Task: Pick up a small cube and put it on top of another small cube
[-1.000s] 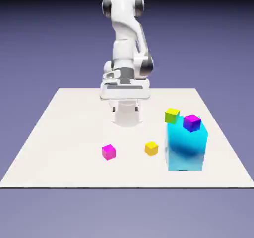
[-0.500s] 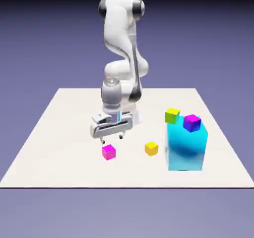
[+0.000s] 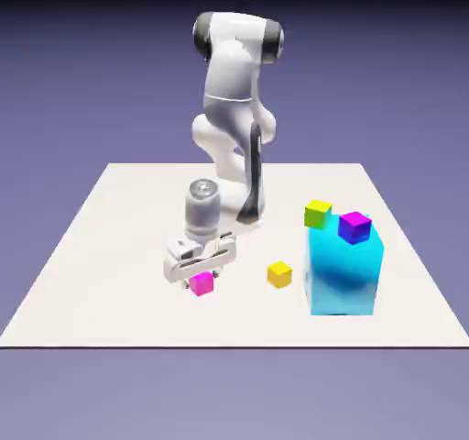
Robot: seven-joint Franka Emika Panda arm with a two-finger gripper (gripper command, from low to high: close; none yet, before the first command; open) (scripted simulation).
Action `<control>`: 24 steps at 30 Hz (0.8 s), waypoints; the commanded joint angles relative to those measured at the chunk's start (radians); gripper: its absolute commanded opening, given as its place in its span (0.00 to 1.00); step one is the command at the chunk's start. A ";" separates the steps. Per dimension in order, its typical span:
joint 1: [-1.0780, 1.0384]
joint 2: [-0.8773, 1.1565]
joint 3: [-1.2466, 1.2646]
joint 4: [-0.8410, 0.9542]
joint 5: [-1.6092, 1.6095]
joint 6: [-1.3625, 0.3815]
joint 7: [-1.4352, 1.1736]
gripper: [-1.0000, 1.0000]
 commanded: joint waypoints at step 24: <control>0.451 -0.389 -0.023 0.346 -0.383 -0.676 -0.107 0.00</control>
